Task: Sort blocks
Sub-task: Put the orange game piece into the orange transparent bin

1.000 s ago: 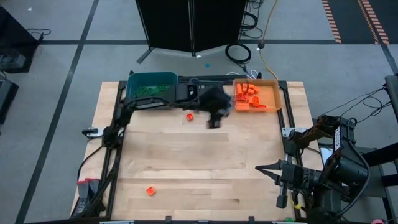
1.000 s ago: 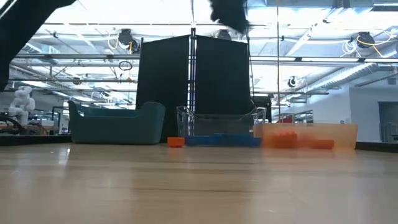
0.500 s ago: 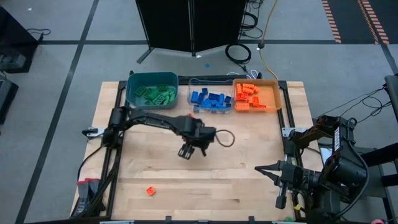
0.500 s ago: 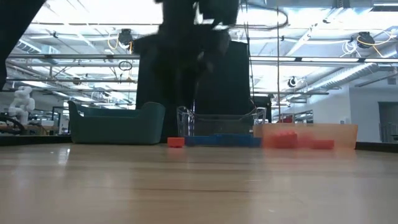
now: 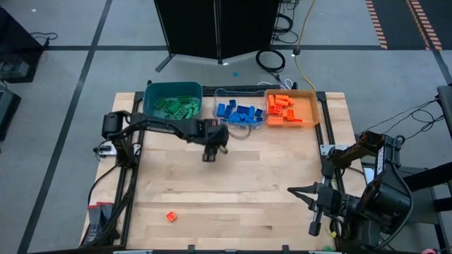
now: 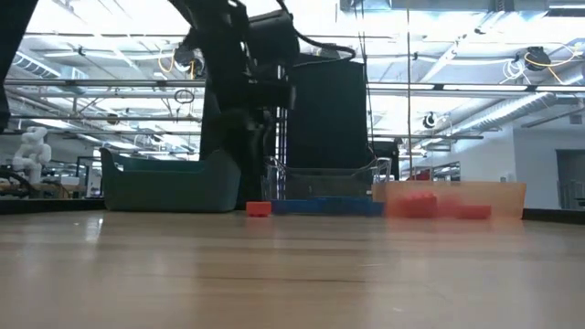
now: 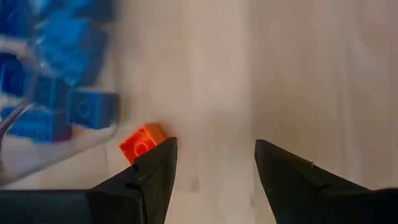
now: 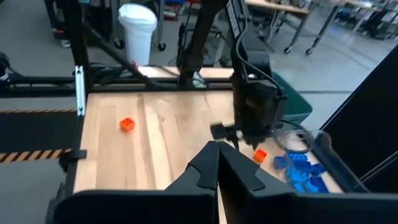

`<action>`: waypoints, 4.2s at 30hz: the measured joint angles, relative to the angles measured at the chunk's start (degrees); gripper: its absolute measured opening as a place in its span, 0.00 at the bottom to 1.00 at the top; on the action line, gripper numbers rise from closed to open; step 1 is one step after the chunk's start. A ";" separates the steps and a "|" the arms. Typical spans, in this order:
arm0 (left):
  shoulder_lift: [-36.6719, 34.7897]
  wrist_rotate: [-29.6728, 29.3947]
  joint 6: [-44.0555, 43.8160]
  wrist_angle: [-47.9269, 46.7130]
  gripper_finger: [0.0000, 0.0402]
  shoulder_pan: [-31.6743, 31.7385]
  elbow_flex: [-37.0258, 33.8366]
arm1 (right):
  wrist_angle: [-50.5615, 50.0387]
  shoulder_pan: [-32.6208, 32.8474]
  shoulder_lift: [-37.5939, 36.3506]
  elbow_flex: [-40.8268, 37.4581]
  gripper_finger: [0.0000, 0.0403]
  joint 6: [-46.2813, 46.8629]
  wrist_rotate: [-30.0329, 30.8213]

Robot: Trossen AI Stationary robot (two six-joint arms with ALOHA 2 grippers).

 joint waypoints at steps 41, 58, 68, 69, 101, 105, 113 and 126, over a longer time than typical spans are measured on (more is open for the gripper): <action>7.31 4.47 -34.38 9.39 0.31 6.68 -2.71 | 1.93 -0.10 -0.15 -0.11 0.00 0.46 -0.05; 7.61 10.47 -34.96 0.90 0.19 -5.71 14.18 | 1.78 -0.09 -0.15 -0.11 0.00 0.05 -0.10; 7.48 -3.21 -18.81 26.17 0.19 -2.15 25.45 | 1.74 -0.10 -0.15 -0.09 0.00 -1.49 0.06; 7.48 -3.24 -17.94 28.90 0.19 -1.16 25.60 | 1.74 -0.10 -0.15 -0.09 0.00 -1.49 0.05; 35.44 -1.63 -31.45 40.30 0.43 7.94 49.72 | 1.74 0.01 -0.11 0.00 0.00 -1.30 -3.44; 35.07 1.25 -37.30 38.49 0.52 9.53 49.69 | 1.26 0.01 -0.11 0.00 0.00 -1.44 -3.01; 34.45 15.44 -46.51 34.84 0.65 12.02 49.68 | -1.37 -2.98 -0.12 -0.02 0.00 1.57 10.29; 34.42 21.28 -53.52 33.66 0.67 12.46 49.66 | -1.35 -35.00 -21.80 -2.47 0.00 -3.59 9.79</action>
